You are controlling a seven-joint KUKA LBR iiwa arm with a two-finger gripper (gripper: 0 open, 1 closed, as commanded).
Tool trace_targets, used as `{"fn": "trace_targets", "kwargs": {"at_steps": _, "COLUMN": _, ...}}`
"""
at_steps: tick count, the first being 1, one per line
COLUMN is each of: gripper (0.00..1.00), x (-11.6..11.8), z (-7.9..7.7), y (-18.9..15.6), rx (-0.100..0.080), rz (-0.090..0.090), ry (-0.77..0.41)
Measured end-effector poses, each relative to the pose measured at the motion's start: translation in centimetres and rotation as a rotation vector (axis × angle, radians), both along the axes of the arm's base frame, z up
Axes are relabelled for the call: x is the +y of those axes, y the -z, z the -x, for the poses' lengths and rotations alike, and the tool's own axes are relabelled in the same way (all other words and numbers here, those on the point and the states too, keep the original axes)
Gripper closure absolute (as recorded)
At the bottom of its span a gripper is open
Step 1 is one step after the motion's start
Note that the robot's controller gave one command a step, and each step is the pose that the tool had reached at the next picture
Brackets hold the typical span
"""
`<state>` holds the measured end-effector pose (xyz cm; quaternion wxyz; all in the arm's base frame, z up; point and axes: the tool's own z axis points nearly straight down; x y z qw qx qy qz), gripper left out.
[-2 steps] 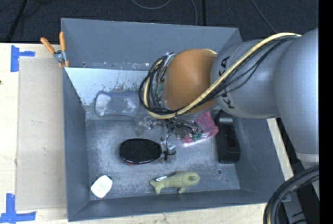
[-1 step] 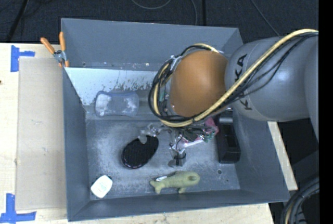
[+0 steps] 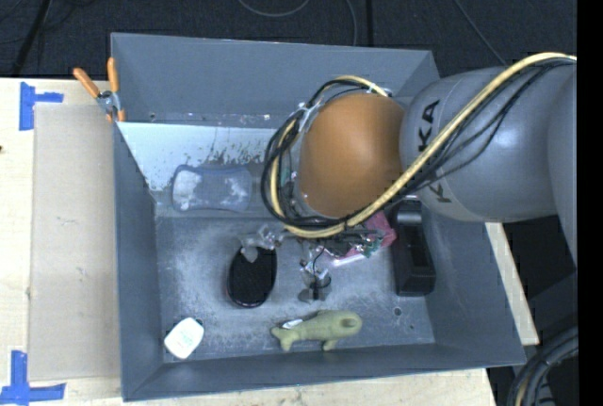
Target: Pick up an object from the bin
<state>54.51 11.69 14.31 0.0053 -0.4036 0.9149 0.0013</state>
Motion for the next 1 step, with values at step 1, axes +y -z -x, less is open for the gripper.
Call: {"fn": "trace_targets", "kwargs": {"at_steps": 1, "gripper": 1.0, "x": 0.34, "z": -2.03, "y": 5.98, "rx": -0.004, "rz": 0.001, "ry": -0.388}}
